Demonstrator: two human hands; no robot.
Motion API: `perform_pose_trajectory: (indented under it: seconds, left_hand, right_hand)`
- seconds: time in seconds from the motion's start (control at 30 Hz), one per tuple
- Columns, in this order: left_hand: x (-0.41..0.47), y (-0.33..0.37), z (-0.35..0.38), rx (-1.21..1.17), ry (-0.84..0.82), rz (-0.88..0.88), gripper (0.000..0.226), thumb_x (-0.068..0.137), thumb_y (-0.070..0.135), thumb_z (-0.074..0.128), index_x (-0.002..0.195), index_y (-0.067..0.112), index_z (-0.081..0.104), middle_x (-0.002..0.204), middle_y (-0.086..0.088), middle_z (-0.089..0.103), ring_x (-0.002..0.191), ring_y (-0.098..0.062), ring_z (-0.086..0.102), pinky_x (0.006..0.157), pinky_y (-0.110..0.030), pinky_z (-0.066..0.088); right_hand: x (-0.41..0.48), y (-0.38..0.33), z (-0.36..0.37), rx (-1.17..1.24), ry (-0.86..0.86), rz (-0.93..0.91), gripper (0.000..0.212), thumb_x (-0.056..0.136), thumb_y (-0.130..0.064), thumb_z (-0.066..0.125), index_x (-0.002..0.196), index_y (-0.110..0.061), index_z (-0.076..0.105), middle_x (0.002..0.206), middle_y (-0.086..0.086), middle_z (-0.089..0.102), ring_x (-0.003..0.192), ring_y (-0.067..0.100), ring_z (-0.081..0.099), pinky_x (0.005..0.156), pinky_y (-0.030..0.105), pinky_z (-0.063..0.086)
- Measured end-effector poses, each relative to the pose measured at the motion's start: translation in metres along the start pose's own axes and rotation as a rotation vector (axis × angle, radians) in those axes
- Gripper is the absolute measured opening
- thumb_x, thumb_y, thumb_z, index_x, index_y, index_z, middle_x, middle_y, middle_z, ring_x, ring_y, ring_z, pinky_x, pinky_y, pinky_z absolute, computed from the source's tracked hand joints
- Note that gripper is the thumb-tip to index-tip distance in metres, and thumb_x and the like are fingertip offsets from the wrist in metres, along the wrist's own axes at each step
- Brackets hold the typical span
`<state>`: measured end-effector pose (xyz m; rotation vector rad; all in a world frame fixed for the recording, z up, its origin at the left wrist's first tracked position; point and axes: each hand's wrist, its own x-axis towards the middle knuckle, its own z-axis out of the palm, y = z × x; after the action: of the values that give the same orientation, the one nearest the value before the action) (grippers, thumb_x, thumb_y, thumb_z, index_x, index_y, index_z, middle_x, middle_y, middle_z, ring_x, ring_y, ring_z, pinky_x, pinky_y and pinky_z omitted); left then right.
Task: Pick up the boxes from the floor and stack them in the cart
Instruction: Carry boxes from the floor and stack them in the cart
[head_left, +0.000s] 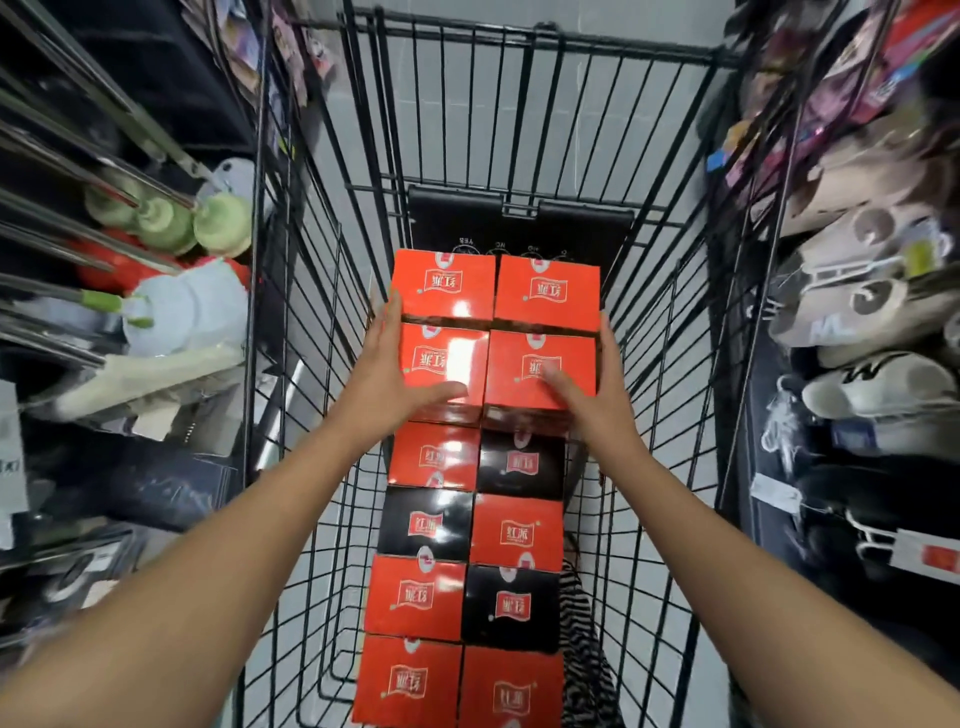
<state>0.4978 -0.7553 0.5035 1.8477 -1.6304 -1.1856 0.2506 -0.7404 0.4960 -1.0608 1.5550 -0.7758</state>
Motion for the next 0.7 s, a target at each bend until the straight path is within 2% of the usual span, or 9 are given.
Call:
perform_pose_trajectory:
  seconds: [0.07,0.13,0.2,0.3,0.4,0.5,0.6,0.63,0.7]
  left_hand:
    - [0.001,0.003,0.001,-0.145,0.051,-0.007,0.106,0.071,0.059,0.074,0.148,0.046,0.003,0.150,0.009,0.036,0.131,-0.008,0.043,0.110,-0.039,0.037]
    - [0.008,0.004,0.004,-0.215,0.105,-0.050,0.094,0.076,0.068,0.063,0.149,0.046,0.007,0.151,0.012,0.036,0.135,-0.009,0.039,0.112,-0.044,0.035]
    - [0.014,0.004,0.009,-0.190,0.126,-0.082,0.086,0.079,0.074,0.054,0.149,0.046,0.012,0.152,0.009,0.035,0.138,-0.012,0.035,0.113,-0.046,0.033]
    - [0.015,0.004,0.013,-0.138,0.176,-0.073,0.071,0.087,0.057,0.058,0.148,0.039,0.027,0.150,0.005,0.039,0.137,-0.012,0.036,0.114,-0.042,0.032]
    - [0.014,0.005,0.012,-0.135,0.220,-0.065,0.066,0.088,0.047,0.063,0.145,0.030,0.036,0.145,0.006,0.044,0.133,-0.010,0.040,0.113,-0.037,0.033]
    - [0.017,0.005,0.010,-0.100,0.189,-0.062,0.061,0.088,0.053,0.059,0.141,0.030,0.039,0.141,0.004,0.047,0.129,-0.014,0.044,0.109,-0.042,0.038]
    - [0.024,0.005,0.003,-0.154,0.162,-0.108,0.057,0.079,0.073,0.050,0.127,0.045,0.037,0.133,0.000,0.053,0.117,-0.023,0.056,0.097,-0.050,0.048]
    - [0.026,0.007,0.002,-0.181,0.170,-0.120,0.058,0.077,0.075,0.048,0.128,0.050,0.034,0.132,0.001,0.053,0.115,-0.025,0.057,0.095,-0.051,0.049]
    - [0.031,0.009,0.004,-0.154,0.156,-0.123,0.064,0.082,0.071,0.047,0.138,0.059,0.019,0.142,0.000,0.047,0.125,-0.026,0.051,0.100,-0.052,0.045]
  right_hand:
    - [0.009,-0.006,-0.001,0.009,0.050,-0.013,0.091,0.076,-0.060,0.070,0.150,-0.046,0.017,0.153,-0.017,0.032,0.138,0.008,0.035,0.113,0.049,0.033]
    - [0.016,-0.013,0.001,-0.052,0.040,0.007,0.086,0.081,-0.055,0.068,0.148,-0.051,0.015,0.150,-0.020,0.030,0.139,0.010,0.033,0.114,0.048,0.033]
    - [0.019,-0.016,0.006,-0.133,0.029,0.007,0.084,0.083,-0.053,0.067,0.148,-0.052,0.013,0.154,-0.013,0.030,0.141,0.016,0.030,0.114,0.046,0.031]
    - [0.016,-0.013,0.010,-0.126,0.071,-0.024,0.081,0.084,-0.047,0.070,0.149,-0.043,0.022,0.153,-0.008,0.034,0.139,0.015,0.035,0.114,0.043,0.033]
    - [0.016,-0.009,0.010,-0.146,0.098,-0.016,0.078,0.080,-0.050,0.072,0.145,-0.043,0.029,0.150,-0.006,0.040,0.134,0.016,0.042,0.111,0.043,0.037]
    - [0.020,-0.007,0.005,-0.199,0.069,0.002,0.075,0.074,-0.060,0.072,0.137,-0.050,0.031,0.143,-0.003,0.050,0.126,0.020,0.051,0.106,0.044,0.043]
    - [0.025,-0.009,0.000,-0.204,0.061,-0.003,0.069,0.076,-0.058,0.072,0.133,-0.042,0.037,0.136,-0.003,0.054,0.120,0.020,0.055,0.103,0.043,0.046]
    - [0.027,-0.011,0.000,-0.199,0.080,-0.009,0.064,0.079,-0.055,0.070,0.133,-0.037,0.039,0.134,-0.005,0.054,0.119,0.020,0.055,0.102,0.043,0.047]
    - [0.033,-0.013,0.002,-0.208,0.105,-0.022,0.057,0.085,-0.052,0.065,0.134,-0.035,0.041,0.131,-0.006,0.052,0.120,0.021,0.054,0.101,0.043,0.047]
